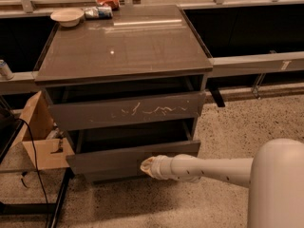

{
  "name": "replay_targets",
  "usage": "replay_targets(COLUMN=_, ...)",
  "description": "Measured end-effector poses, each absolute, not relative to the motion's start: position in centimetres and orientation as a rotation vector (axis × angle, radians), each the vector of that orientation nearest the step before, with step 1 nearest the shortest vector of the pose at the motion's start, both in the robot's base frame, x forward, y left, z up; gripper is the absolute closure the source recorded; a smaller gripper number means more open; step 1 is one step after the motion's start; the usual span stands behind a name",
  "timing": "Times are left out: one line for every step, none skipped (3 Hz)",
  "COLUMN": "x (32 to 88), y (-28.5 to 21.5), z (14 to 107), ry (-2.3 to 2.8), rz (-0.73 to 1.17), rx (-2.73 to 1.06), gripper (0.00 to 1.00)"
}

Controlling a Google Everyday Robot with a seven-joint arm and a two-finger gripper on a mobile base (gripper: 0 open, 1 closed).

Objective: Close middle drawer

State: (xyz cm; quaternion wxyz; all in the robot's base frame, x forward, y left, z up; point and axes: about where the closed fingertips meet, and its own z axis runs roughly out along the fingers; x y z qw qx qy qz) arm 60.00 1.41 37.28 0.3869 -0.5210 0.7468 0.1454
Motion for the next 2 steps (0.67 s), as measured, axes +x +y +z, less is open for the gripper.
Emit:
replay_targets(x=60.1, y=1.5, z=37.2, ry=1.899, rz=0.369, rx=-1.328, gripper=1.0)
replay_targets(x=61.4, y=2.0, z=37.1, ry=1.882, rz=0.354, rx=-1.342, gripper=1.0)
